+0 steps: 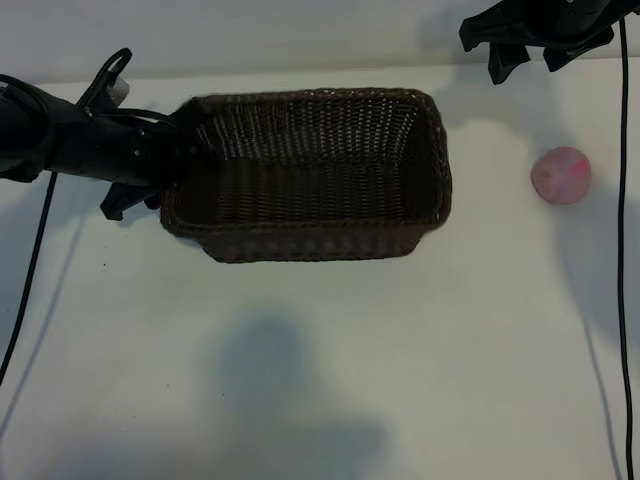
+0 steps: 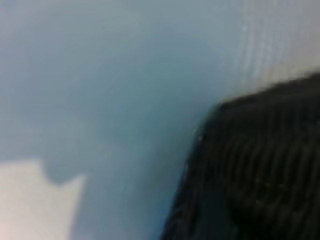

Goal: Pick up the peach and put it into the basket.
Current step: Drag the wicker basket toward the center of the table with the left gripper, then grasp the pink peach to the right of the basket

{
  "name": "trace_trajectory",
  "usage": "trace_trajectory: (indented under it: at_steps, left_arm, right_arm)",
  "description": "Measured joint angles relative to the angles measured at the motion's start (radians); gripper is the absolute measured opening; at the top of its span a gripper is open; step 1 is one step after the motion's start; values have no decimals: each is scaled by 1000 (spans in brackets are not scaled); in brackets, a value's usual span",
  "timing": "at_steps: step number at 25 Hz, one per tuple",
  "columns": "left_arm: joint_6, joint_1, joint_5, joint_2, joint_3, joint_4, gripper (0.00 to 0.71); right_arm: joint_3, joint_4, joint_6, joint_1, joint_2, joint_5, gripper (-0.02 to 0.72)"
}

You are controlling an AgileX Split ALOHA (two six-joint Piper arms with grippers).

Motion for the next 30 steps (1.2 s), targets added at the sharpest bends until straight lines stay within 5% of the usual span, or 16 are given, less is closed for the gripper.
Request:
trace_trajectory:
  at_steps: [3,6,30]
  left_arm:
    - [5,0,8,-13,-1,-3,623]
    - [7,0,13,-43,-1,5,652]
    - [-216,5,267,-370,-53,606,600]
  right_arm:
    - [0,-8,0,0,0,1,558]
    - [0,-8,-1,0,0,1,558]
    - [0,-1,-4,0,0,2,558]
